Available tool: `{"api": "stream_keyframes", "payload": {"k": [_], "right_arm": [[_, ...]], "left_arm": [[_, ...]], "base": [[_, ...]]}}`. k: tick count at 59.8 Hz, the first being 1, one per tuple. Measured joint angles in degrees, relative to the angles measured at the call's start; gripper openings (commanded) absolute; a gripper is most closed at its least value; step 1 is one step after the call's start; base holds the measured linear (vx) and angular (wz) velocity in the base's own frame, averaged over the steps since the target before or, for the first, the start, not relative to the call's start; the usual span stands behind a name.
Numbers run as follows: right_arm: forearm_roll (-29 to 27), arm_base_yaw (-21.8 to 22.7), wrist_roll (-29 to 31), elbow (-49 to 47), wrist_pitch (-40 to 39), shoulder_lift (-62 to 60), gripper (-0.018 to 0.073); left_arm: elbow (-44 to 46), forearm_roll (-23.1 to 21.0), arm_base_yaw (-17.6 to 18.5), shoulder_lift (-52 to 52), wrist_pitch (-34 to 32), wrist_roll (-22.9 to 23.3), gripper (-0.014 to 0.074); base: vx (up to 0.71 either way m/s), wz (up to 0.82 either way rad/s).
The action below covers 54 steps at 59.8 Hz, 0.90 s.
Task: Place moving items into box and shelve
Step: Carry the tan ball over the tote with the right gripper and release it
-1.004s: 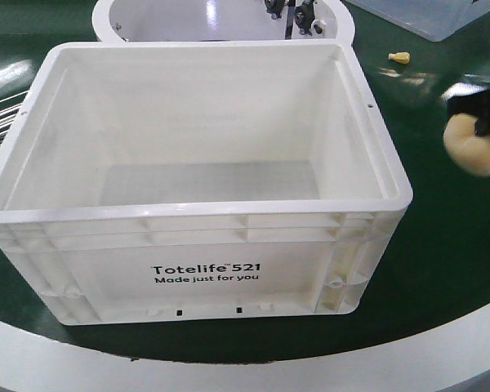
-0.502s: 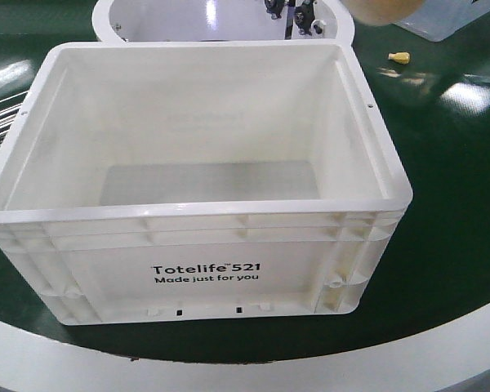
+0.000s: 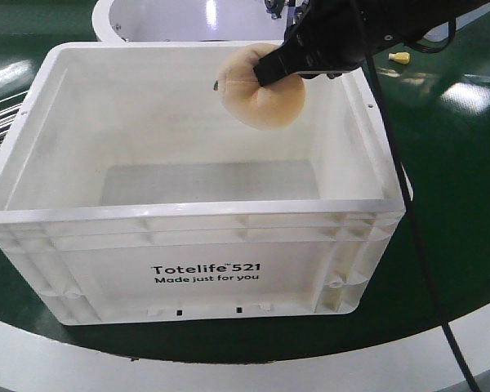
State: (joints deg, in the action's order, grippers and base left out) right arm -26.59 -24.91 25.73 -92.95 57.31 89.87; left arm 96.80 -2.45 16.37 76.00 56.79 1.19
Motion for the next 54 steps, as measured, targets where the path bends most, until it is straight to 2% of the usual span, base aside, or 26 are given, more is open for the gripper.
{"api": "stream_keyframes", "payload": {"k": [5, 9, 14, 19, 22, 27, 36, 42, 48, 54], "right_arm": [[-2.1, 0.0, 2.0, 0.0, -0.5, -0.1, 0.0473], [-3.5, 0.0, 2.4, 0.0, -1.2, -0.3, 0.0533], [-4.2, 0.0, 1.3, 0.0, -2.7, -1.2, 0.0543], [-2.7, 0.0, -2.7, 0.0, -4.7, -2.6, 0.0530], [0.2, 0.0, -5.9, -0.1, -5.3, -3.4, 0.0527], [8.3, 0.0, -12.6, -1.4, -4.5, -4.3, 0.0527], [24.3, 0.0, -28.6, -3.8, 0.3, -4.3, 0.0527], [32.1, 0.0, -36.5, -4.6, 2.8, -4.3, 0.0527], [36.8, 0.0, -38.9, -4.8, 4.2, -3.8, 0.0527], [37.6, 0.0, -39.3, -4.8, 5.8, -2.6, 0.0527]], "left_arm": [[0.0, 0.1, 0.0, 0.0, 2.1, 0.0, 0.0309], [0.0, 0.7, 0.0, 0.0, 3.6, 0.0, 0.0309], [0.0, 2.4, 0.0, 0.0, 4.9, 0.0, 0.0309], [0.0, 5.0, 0.0, 0.0, 6.9, 1.0, 0.0316], [0.0, 7.1, 0.0, 0.0, 8.5, 2.7, 0.0330], [0.0, 9.7, 0.0, 0.0, 10.1, 5.7, 0.0381], [0.0, 10.1, 0.0, 0.6, 10.2, 6.8, 0.0485], [0.0, 10.1, 0.0, 2.9, 11.0, 6.9, 0.0531], [0.0, 10.3, 0.0, 5.9, 12.3, 7.2, 0.0545], [0.0, 10.5, 0.0, 8.8, 14.2, 8.8, 0.0545]], "base": [[0.00, 0.00], [0.00, 0.00], [0.00, 0.00], [0.00, 0.00], [0.00, 0.00], [0.00, 0.00], [0.00, 0.00], [0.00, 0.00], [0.00, 0.00], [0.00, 0.00]]}}
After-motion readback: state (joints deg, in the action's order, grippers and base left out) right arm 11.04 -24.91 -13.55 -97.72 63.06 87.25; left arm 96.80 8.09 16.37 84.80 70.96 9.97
